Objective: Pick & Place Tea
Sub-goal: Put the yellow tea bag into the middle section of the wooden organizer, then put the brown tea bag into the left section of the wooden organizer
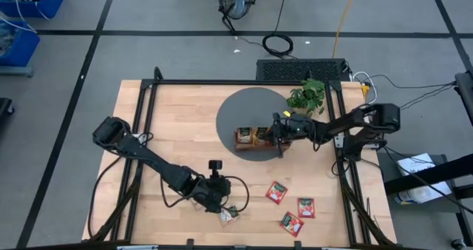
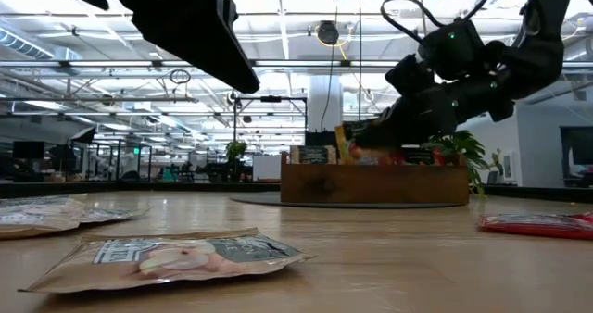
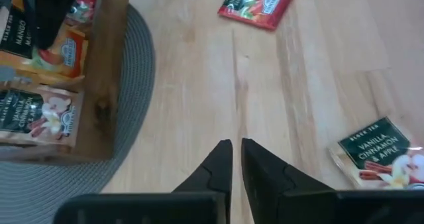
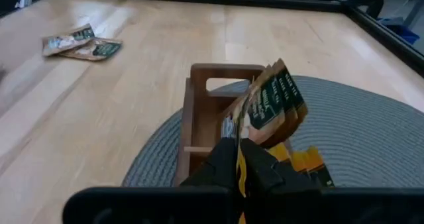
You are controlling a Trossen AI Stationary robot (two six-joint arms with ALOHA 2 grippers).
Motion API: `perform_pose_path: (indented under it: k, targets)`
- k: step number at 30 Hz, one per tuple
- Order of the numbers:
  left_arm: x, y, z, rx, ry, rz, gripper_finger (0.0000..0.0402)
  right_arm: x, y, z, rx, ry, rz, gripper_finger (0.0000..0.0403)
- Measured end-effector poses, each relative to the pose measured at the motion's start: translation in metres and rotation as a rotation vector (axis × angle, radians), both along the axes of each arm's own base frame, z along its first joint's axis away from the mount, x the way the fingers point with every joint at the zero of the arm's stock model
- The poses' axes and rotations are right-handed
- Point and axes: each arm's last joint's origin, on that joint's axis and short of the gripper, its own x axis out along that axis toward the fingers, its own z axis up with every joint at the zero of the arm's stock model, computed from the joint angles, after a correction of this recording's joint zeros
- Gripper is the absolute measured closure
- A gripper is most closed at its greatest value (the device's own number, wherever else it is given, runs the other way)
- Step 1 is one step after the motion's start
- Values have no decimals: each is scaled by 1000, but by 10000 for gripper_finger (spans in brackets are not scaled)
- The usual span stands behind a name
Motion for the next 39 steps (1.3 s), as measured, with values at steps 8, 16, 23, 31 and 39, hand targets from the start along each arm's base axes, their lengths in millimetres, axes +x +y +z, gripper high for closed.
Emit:
perform_pose_path:
  k: [8, 16, 23, 31, 39]
  targets:
    - [-1, -1, 0, -2, 4, -3, 366, -1, 0, -3, 39, 29, -11, 403]
    - [-1, -1, 0, -6, 4, 1, 366, -1, 0, -4, 118, 40, -70, 377]
    - [-1, -1, 0, -11, 7, 2, 366, -1, -2, -3, 112, 29, -124, 297]
    - [-4, 0, -2, -4, 36, 13, 366, 4, 3, 10, 107, -103, -96, 251]
    - [-4, 1, -3, -18, 37, 46, 366, 14, 49, 26, 78, -194, 92, 271]
